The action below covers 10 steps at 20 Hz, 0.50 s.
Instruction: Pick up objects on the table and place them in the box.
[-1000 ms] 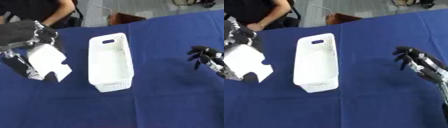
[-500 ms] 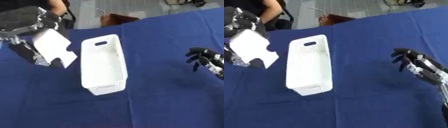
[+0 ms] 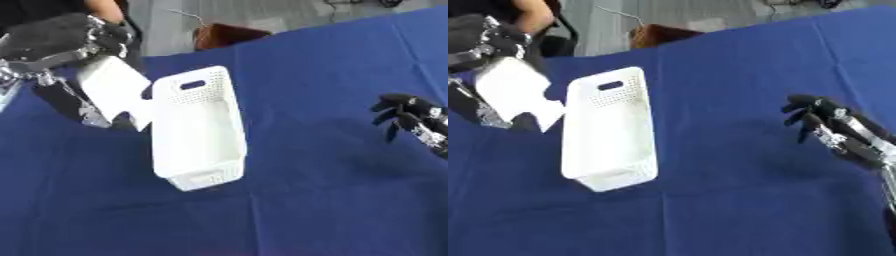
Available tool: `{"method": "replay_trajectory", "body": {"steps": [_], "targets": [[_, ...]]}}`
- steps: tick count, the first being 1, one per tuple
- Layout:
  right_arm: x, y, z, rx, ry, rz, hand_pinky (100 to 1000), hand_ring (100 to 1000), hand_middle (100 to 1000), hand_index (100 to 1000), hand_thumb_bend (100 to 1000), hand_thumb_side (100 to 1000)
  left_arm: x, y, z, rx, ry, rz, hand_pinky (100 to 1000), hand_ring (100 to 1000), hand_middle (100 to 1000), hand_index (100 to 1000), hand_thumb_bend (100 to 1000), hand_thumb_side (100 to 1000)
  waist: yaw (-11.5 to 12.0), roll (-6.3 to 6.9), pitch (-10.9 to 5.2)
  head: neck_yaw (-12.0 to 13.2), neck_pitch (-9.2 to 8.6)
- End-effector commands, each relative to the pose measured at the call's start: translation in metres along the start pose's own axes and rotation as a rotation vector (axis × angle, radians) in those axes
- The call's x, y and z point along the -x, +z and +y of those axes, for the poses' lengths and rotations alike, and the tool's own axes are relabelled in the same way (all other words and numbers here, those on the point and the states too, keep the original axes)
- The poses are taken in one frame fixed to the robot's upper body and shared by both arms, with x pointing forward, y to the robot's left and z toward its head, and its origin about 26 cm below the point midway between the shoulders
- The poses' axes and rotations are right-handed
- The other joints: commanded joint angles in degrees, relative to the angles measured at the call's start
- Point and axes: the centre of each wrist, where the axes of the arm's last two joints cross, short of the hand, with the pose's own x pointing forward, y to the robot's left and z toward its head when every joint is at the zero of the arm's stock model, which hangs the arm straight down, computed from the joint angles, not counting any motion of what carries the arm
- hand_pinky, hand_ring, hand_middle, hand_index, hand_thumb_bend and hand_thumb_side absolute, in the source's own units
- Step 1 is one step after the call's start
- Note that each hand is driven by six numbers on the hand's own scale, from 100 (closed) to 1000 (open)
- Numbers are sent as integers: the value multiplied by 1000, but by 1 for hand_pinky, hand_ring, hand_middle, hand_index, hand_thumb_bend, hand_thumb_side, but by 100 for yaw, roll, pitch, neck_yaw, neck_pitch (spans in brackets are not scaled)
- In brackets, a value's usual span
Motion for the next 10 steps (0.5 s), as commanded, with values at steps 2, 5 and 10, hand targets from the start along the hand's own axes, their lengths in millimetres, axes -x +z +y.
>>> {"method": "replay_trajectory", "body": {"steps": [2,5,10], "targets": [[-9,-4,-11,-2,34,-21,473,713,776,929,100,752,1,-1,7,-7,-20,-2,100,100,100,163,100,160,3,-25,-58,32,-89],[-10,-7,-12,-5,37,-30,474,713,776,929,100,751,3,-1,3,-9,-19,8,100,100,100,164,100,167,-63,-39,-1,55,-149],[-14,-14,-14,-12,43,-51,475,714,776,929,100,750,7,-6,2,-17,-31,15,100,100,100,165,100,173,-270,-60,97,161,-289]]}}
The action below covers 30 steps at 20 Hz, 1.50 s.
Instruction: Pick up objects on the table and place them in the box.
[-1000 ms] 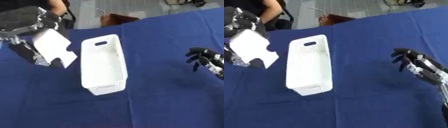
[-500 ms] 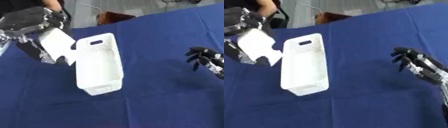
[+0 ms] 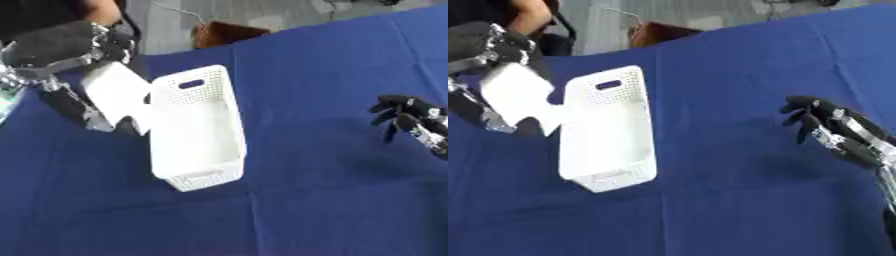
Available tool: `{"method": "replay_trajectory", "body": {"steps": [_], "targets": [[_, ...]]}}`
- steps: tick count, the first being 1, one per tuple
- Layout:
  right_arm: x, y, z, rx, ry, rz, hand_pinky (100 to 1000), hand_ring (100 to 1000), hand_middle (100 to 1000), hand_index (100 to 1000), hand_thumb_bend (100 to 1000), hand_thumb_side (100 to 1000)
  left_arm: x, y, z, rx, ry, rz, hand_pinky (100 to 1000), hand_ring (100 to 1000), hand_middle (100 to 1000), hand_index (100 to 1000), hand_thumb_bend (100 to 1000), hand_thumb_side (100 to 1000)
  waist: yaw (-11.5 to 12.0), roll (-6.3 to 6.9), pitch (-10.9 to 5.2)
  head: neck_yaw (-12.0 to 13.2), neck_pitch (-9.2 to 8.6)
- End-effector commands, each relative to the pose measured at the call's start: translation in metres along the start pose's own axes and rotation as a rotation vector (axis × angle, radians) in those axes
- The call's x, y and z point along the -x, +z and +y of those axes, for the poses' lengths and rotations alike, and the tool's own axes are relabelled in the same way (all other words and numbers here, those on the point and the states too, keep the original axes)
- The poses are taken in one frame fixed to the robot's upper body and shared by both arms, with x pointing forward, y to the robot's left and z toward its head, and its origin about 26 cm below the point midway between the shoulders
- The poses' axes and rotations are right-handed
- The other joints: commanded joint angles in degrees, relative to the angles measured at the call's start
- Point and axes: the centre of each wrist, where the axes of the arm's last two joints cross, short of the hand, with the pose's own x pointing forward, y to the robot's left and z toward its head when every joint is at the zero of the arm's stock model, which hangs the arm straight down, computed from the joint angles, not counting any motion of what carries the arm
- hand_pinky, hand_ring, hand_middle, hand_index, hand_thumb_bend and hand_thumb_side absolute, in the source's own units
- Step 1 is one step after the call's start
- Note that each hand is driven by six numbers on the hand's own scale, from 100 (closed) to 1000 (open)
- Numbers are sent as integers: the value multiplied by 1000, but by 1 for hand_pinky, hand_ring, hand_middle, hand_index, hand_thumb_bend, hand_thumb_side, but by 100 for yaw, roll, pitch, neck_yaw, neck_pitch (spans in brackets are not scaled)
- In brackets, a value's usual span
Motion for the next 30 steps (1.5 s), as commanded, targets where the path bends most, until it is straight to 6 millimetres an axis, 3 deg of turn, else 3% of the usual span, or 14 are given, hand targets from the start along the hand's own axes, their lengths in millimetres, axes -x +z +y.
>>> {"method": "replay_trajectory", "body": {"steps": [1,8,18,21,22,23,24,25,26,28,30], "targets": [[-9,-9,-9,-7,28,-35,476,714,776,929,100,750,3,-3,11,-6,-41,1,100,100,100,165,100,171,-63,-56,-72,128,-153],[-13,-18,-10,-22,32,-59,476,714,776,929,100,749,5,-7,9,0,-62,5,100,100,100,165,100,178,-337,-39,23,205,-277],[-14,-19,-12,-24,39,-64,476,713,776,929,100,748,4,-11,1,20,-75,-2,100,100,100,183,100,167,-421,-10,79,207,-274],[-15,-20,-13,-24,41,-69,476,713,776,929,100,742,3,-13,0,31,-107,-5,100,100,100,256,100,149,-455,-14,109,228,-321],[-16,-21,-13,-24,42,-72,476,713,776,929,100,738,2,-15,0,34,-124,-9,100,100,173,334,174,165,-469,-15,127,251,-352],[-16,-22,-14,-25,43,-74,477,713,776,929,101,736,1,-16,-1,39,-144,-15,100,110,342,495,265,208,-480,-17,141,272,-375],[-16,-22,-14,-26,44,-75,477,713,776,929,108,734,1,-18,-3,53,-164,-20,353,360,504,661,336,245,-492,-20,156,299,-400],[-16,-22,-14,-26,44,-76,477,713,776,929,111,734,0,-19,-5,72,-184,-22,450,468,584,725,365,263,-499,-22,165,317,-416],[-16,-22,-15,-26,45,-77,477,713,776,929,121,732,0,-20,-8,94,-198,-24,688,750,791,874,365,458,-504,-26,172,333,-433],[-16,-23,-15,-26,44,-80,477,713,775,929,126,730,0,-21,-14,127,-215,-28,755,829,844,897,353,557,-506,-37,181,353,-464],[-17,-23,-15,-26,44,-82,477,713,775,929,127,730,0,-21,-19,150,-223,-28,784,860,871,907,346,597,-501,-46,187,365,-491]]}}
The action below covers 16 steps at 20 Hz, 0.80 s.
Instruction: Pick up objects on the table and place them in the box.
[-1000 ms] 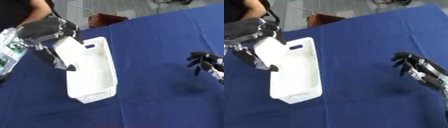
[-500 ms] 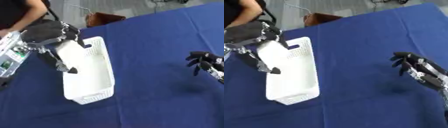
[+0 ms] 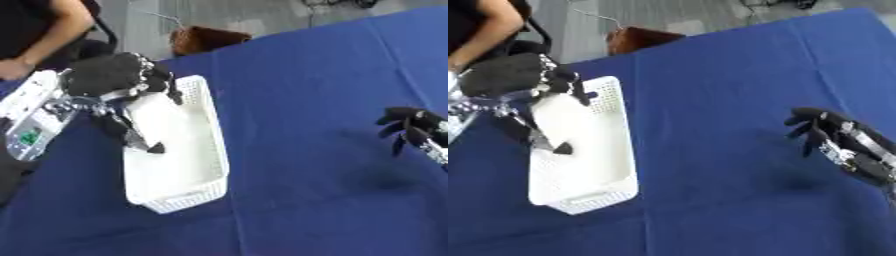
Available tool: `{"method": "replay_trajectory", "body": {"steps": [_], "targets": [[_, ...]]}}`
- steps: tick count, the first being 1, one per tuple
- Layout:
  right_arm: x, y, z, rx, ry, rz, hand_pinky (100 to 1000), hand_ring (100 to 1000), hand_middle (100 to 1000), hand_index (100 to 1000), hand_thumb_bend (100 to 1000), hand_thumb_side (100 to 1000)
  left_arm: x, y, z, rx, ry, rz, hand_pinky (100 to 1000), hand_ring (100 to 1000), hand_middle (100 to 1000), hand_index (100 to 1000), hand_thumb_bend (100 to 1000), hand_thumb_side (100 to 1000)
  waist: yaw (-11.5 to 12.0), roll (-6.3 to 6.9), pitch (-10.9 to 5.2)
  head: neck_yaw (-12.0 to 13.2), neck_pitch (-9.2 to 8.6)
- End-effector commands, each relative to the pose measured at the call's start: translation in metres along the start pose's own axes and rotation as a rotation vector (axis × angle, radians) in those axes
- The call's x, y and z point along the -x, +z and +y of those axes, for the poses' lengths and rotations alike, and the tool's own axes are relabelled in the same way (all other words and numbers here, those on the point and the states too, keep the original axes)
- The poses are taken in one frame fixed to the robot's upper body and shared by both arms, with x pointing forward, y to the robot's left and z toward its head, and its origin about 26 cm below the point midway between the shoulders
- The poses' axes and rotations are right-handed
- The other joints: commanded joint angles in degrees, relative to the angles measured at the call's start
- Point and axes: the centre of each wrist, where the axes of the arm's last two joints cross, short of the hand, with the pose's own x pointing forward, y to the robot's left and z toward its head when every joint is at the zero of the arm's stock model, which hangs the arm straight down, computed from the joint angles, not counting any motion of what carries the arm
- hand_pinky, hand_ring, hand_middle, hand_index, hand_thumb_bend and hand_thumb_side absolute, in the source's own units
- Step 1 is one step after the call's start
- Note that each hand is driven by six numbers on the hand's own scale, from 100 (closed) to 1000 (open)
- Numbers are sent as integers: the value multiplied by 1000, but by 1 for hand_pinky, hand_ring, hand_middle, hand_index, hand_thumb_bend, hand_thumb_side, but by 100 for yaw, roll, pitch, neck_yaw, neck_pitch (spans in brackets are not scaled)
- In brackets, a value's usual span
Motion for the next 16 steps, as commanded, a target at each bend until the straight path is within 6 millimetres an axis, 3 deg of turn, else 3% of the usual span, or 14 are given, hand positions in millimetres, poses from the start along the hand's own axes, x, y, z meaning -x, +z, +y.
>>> {"method": "replay_trajectory", "body": {"steps": [1,2,7,16], "targets": [[-8,-5,-10,-8,33,-30,477,713,775,928,133,732,3,0,4,34,-49,-3,795,870,883,913,390,571,3,-66,-88,70,-118],[-8,-4,-10,-7,33,-29,477,713,775,928,129,730,3,1,2,40,-50,-1,813,889,901,924,353,638,8,-72,-89,74,-128],[-7,-4,-9,-5,31,-29,477,713,775,928,132,730,3,1,-3,55,-56,-2,852,918,927,932,349,735,31,-97,-104,89,-144],[-6,-3,-8,0,26,-28,477,712,775,928,138,729,2,3,-5,72,-58,-3,870,929,938,944,369,761,61,-128,-151,81,-137]]}}
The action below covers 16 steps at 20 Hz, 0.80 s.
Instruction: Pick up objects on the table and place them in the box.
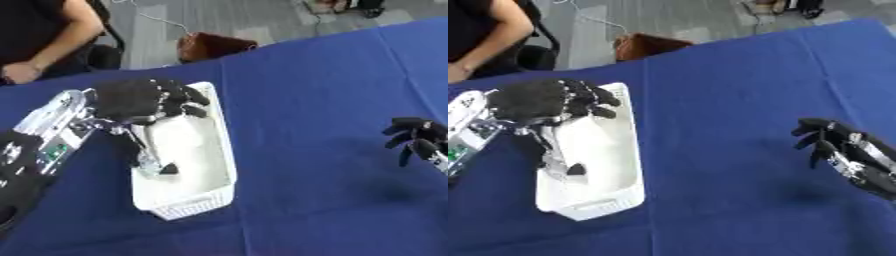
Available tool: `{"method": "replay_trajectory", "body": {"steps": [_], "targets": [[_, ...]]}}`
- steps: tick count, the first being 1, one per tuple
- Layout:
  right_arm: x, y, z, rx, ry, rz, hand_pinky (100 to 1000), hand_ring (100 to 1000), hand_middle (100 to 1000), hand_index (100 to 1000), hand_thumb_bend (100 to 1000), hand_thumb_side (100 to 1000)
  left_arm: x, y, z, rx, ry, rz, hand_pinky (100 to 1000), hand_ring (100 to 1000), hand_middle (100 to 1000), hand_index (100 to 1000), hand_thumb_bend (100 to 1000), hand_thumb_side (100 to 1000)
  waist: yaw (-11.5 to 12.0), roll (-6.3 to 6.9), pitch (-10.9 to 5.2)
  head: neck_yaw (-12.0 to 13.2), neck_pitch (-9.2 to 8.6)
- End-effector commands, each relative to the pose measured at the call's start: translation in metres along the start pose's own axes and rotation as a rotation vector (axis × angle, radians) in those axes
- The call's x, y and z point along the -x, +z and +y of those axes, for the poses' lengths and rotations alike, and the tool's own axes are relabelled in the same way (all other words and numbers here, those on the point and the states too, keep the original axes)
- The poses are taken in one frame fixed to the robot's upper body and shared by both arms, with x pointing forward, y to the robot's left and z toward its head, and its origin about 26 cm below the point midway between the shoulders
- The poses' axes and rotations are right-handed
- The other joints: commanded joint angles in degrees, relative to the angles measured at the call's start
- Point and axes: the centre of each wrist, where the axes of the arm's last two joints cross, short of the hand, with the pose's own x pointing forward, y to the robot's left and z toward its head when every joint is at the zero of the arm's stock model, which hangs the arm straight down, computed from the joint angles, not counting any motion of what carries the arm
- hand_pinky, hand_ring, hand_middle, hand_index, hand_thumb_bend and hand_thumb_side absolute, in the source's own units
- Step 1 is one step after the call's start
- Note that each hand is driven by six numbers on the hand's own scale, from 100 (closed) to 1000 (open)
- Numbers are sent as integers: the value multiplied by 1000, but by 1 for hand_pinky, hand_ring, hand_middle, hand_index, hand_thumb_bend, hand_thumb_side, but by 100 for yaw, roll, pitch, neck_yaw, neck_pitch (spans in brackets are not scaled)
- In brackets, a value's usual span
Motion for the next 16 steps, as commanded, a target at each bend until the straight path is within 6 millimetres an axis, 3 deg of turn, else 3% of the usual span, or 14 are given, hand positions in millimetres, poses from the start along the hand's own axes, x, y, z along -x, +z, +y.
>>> {"method": "replay_trajectory", "body": {"steps": [1,5,8,11,16], "targets": [[-6,-3,-8,-2,28,-29,477,712,775,928,139,729,3,2,8,5,-27,-4,870,929,939,944,368,763,24,-64,-162,40,-72],[-6,-3,-7,0,26,-29,477,712,775,928,141,729,2,2,8,3,-25,-8,884,939,954,957,396,832,39,-78,-180,39,-79],[-6,-3,-7,2,25,-30,476,712,774,928,148,726,2,2,8,-3,-23,-12,927,978,1000,1000,463,988,43,-85,-188,39,-99],[-6,-3,-6,2,24,-30,476,712,774,928,145,729,2,1,10,-20,-17,-19,952,1000,1000,1000,430,1000,43,-95,-198,55,-115],[-5,-3,-6,3,23,-30,477,711,774,928,149,728,1,-2,15,-14,-16,-53,983,1000,1000,1000,599,1000,47,-117,-210,82,-125]]}}
